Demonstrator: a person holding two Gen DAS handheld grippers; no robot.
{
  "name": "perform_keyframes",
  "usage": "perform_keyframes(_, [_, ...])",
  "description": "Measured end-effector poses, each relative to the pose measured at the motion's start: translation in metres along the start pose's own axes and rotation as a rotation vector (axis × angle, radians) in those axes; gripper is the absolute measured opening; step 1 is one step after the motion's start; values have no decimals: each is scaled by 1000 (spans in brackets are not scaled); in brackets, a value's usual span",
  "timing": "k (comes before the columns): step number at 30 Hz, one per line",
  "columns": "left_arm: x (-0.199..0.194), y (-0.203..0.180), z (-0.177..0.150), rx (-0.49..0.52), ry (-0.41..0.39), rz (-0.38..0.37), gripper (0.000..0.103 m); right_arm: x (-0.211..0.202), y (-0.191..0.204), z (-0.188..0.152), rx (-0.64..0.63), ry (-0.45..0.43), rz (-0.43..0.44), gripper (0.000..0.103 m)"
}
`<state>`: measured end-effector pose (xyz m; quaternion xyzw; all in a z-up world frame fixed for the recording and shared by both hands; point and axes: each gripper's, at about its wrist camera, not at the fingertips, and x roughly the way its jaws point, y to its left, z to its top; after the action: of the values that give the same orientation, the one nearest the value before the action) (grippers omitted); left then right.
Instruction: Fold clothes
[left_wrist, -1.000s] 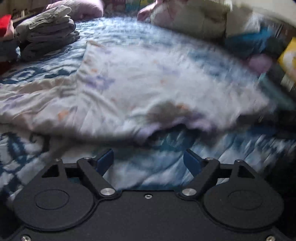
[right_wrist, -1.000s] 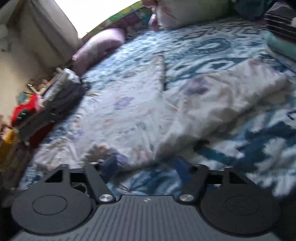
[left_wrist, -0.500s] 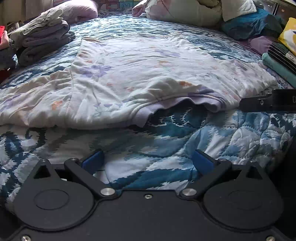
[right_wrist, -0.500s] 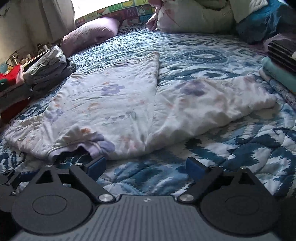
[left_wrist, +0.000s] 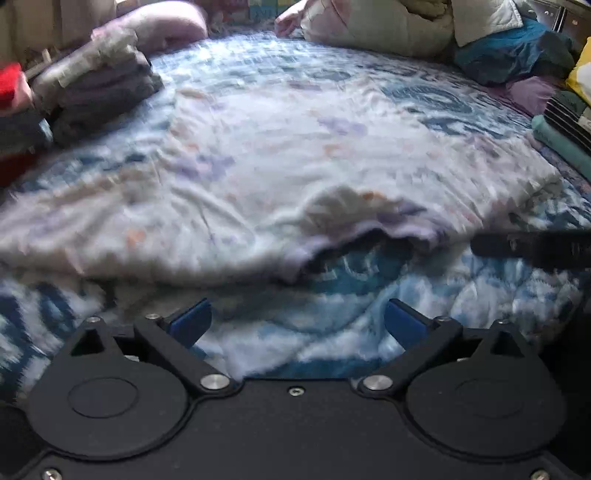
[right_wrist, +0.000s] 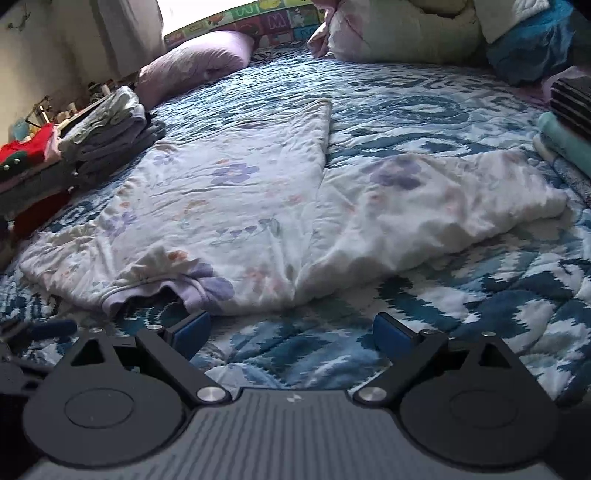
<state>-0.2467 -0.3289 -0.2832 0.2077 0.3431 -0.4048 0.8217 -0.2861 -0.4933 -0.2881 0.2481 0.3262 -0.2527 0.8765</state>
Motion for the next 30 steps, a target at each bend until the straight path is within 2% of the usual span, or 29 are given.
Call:
perform_keyframes(6, [-1, -2, 38, 20, -31, 23, 98, 2, -6, 2, 34, 1, 50, 94])
perform_keyframes(9, [-1, -6, 65, 30, -33, -31, 92, 4, -13, 3, 77, -4, 86, 93])
perform_keyframes(13, [1, -33, 109, 138, -59, -110, 87, 6, -25, 1, 151, -15, 137, 87])
perform_keyframes(15, [4, -60, 129, 235, -76, -158, 86, 5, -30, -2, 190, -31, 145, 82])
perform_keyframes(17, [7, -89, 149, 339, -93, -207, 85, 4, -36, -4, 228, -49, 144, 66])
perform_keyframes(20, [14, -138, 171, 502, -113, -265, 83, 1, -56, -9, 340, -75, 189, 55])
perform_keyframes(23, [23, -187, 174, 665, -113, -323, 82, -2, -72, -14, 400, -83, 228, 51])
perform_keyframes(25, [32, -220, 172, 768, -100, -357, 78, -6, -77, -17, 382, -86, 229, 51])
perform_keyframes(28, [49, -269, 162, 916, -59, -383, 69, -11, -84, -22, 367, -82, 250, 51])
perform_keyframes(30, [61, -295, 154, 1000, -32, -378, 66, -15, -87, -26, 361, -82, 259, 51])
